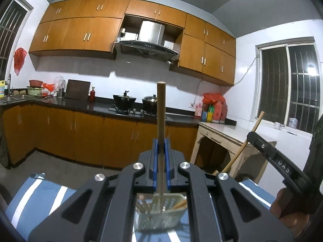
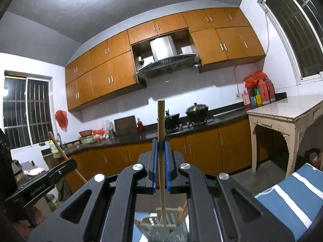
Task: Organize utensils
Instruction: 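Lower the right tool's chopstick into the green holder and open while the left tool does likewise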
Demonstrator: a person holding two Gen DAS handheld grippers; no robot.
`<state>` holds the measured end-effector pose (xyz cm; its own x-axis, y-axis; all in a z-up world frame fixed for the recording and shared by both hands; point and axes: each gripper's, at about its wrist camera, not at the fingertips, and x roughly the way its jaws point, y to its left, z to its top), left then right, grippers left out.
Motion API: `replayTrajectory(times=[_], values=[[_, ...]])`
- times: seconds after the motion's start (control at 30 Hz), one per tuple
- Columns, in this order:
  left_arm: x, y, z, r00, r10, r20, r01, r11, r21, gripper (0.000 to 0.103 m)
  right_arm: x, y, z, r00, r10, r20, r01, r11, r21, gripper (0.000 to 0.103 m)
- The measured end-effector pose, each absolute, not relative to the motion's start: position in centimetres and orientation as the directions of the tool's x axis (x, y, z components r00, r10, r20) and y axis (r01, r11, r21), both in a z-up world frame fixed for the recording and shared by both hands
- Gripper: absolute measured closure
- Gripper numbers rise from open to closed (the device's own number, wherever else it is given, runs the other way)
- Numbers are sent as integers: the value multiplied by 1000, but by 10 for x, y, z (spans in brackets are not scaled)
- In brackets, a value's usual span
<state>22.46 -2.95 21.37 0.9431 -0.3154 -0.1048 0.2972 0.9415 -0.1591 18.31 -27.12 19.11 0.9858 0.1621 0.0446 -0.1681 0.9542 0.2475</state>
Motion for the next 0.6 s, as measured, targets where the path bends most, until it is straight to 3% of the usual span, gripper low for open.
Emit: replayTrajectory(times=[0.6], values=[[289, -41, 161, 950, -266, -164, 239, 957, -168, 95, 231, -262, 131, 991, 132, -30, -121, 962, 244, 96]])
